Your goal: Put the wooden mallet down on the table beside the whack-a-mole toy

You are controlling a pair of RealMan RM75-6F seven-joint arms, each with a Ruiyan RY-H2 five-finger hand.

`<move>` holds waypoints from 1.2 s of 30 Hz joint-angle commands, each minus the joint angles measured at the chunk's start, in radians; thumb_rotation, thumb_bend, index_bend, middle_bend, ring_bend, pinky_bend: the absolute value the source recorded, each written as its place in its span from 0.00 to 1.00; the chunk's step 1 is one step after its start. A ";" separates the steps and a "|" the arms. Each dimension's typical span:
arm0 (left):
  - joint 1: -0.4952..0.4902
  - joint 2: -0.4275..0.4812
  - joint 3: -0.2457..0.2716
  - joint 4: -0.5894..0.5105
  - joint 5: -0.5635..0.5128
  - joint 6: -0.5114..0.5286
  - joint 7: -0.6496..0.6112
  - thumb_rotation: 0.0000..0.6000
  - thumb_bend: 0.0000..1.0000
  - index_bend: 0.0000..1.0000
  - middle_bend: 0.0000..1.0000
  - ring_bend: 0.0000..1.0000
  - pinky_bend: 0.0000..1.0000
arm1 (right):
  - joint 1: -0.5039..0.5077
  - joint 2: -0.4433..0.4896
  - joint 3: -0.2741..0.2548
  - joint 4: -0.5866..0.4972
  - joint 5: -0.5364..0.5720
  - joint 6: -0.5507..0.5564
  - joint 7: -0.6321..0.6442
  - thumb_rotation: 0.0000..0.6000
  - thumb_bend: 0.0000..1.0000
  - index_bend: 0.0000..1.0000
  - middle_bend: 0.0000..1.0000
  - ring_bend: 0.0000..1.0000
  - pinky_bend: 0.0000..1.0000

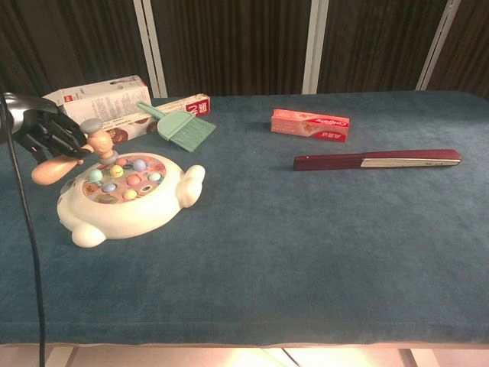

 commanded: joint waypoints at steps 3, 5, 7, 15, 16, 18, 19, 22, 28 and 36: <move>-0.031 -0.027 0.002 0.011 -0.022 0.022 0.026 1.00 0.71 0.75 0.66 0.56 0.82 | -0.002 0.003 0.000 0.002 0.000 0.005 0.005 1.00 0.18 0.00 0.00 0.00 0.04; -0.040 -0.038 0.004 0.020 -0.029 0.027 0.034 1.00 0.71 0.75 0.66 0.56 0.82 | -0.003 0.004 0.000 0.003 -0.001 0.007 0.008 1.00 0.18 0.00 0.00 0.00 0.04; -0.046 -0.049 0.005 0.032 -0.037 0.030 0.039 1.00 0.71 0.75 0.66 0.56 0.82 | -0.004 0.005 0.000 0.003 -0.002 0.010 0.011 1.00 0.18 0.00 0.00 0.00 0.04; -0.056 -0.073 0.017 0.085 -0.066 0.019 0.066 1.00 0.71 0.75 0.66 0.56 0.82 | -0.008 0.008 0.001 0.007 -0.005 0.020 0.018 1.00 0.18 0.00 0.00 0.00 0.04; -0.057 -0.075 0.020 0.088 -0.069 0.017 0.071 1.00 0.71 0.75 0.66 0.56 0.82 | -0.009 0.008 0.001 0.007 -0.005 0.020 0.018 1.00 0.18 0.00 0.00 0.00 0.04; -0.059 -0.079 0.022 0.094 -0.071 0.014 0.077 1.00 0.71 0.75 0.66 0.56 0.82 | -0.008 0.008 0.001 0.008 -0.004 0.019 0.017 1.00 0.18 0.00 0.00 0.00 0.04; -0.059 -0.081 0.022 0.095 -0.071 0.014 0.078 1.00 0.71 0.75 0.66 0.56 0.82 | -0.008 0.007 0.002 0.007 -0.003 0.018 0.017 1.00 0.18 0.00 0.00 0.00 0.04; -0.058 -0.084 0.021 0.094 -0.068 0.013 0.078 1.00 0.71 0.75 0.66 0.56 0.82 | -0.009 0.008 0.001 0.007 -0.004 0.018 0.017 1.00 0.18 0.00 0.00 0.00 0.04; -0.045 -0.058 -0.003 0.051 -0.048 0.015 0.050 1.00 0.71 0.75 0.66 0.56 0.82 | -0.009 0.008 0.002 0.008 -0.003 0.018 0.018 1.00 0.18 0.00 0.00 0.00 0.04; 0.018 0.080 -0.007 -0.115 0.011 0.023 0.006 1.00 0.71 0.75 0.66 0.56 0.82 | -0.009 0.005 0.002 0.006 -0.001 0.012 0.009 1.00 0.18 0.00 0.00 0.00 0.04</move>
